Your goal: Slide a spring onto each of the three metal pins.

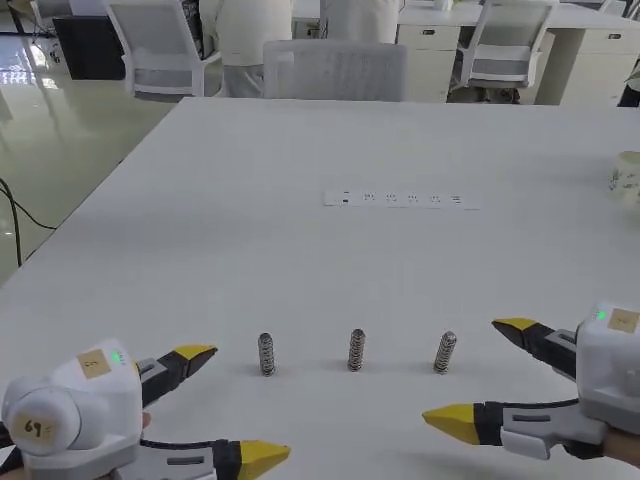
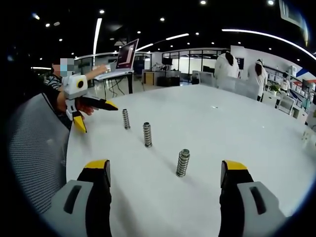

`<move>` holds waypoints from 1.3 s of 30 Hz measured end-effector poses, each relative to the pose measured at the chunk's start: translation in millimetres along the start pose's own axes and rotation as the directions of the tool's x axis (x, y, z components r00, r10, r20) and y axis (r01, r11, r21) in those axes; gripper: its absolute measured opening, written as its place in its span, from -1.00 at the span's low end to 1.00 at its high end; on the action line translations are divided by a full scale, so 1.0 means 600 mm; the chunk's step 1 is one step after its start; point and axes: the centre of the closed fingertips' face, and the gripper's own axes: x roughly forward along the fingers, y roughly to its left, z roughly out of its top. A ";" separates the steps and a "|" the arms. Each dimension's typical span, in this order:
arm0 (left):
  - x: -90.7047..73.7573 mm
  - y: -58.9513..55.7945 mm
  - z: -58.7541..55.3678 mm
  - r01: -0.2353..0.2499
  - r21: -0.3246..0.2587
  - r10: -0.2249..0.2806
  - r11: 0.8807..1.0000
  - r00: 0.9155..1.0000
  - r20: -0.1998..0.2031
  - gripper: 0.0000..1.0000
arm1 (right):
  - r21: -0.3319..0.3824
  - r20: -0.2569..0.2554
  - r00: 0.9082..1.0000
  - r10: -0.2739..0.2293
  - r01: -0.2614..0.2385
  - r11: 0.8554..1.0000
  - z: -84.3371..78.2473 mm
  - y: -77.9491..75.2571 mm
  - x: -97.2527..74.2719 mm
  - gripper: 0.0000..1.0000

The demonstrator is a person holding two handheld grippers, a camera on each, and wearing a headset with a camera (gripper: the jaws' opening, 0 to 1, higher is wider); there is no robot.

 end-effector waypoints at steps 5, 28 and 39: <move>0.000 0.000 0.000 0.000 0.000 0.000 1.000 1.000 -0.002 0.66 | 0.000 -0.001 1.000 0.003 -0.003 1.000 0.000 0.000 0.001 0.86; 0.003 0.000 -0.001 0.005 0.005 -0.004 1.000 1.000 -0.008 0.65 | -0.003 -0.001 1.000 0.006 -0.006 1.000 0.002 0.001 0.002 0.85; 0.002 0.000 0.002 0.004 0.009 -0.004 1.000 1.000 -0.008 0.65 | -0.008 0.000 1.000 0.006 -0.006 1.000 0.005 0.001 0.001 0.85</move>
